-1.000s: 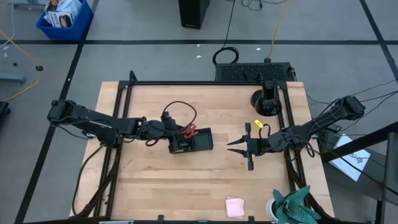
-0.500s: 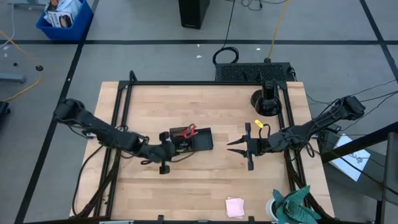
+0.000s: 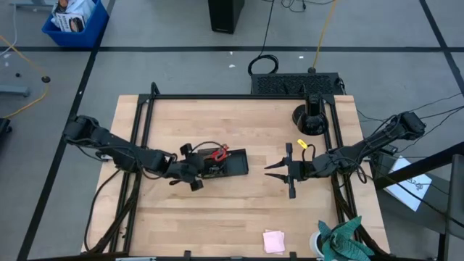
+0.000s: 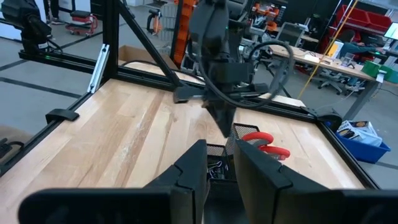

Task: Pick and place office supplies into organizer
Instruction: Adjust the black desk organizer on the table, then put the pink sticky notes into the black desk organizer

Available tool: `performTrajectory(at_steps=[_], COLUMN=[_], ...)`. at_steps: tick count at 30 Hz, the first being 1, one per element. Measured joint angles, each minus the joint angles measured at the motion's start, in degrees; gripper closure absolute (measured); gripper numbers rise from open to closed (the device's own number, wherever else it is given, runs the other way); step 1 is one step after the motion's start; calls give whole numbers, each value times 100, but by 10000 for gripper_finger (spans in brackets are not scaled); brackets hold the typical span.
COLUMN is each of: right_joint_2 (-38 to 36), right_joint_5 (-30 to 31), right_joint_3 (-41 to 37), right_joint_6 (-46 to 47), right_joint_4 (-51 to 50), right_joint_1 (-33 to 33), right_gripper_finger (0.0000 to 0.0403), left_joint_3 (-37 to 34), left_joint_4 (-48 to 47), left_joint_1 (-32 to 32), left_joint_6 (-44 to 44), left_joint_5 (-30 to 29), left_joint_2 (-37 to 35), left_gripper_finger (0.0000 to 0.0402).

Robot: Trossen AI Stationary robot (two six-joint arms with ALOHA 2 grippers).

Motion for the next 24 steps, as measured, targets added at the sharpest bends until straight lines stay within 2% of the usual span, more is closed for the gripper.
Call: performTrajectory(at_steps=[3,12,19,24], right_joint_2=[0,0,0,0], right_joint_5=[1,2,1,2], right_joint_3=[0,0,0,0], right_joint_6=[-8,-13,-17,-17], right_joint_4=[-1,-2,-4,-7], right_joint_1=[0,0,0,0], right_gripper_finger=[330,330,330,330], left_joint_3=[0,0,0,4], left_joint_4=[-98,-165,594,1379], left_joint_1=[136,295,-285,-942], left_joint_6=[-66,-46,104,-48], left_joint_5=[-153,-72,203,36], left_joint_2=[0,0,0,202], left_gripper_finger=[393,393,396,398])
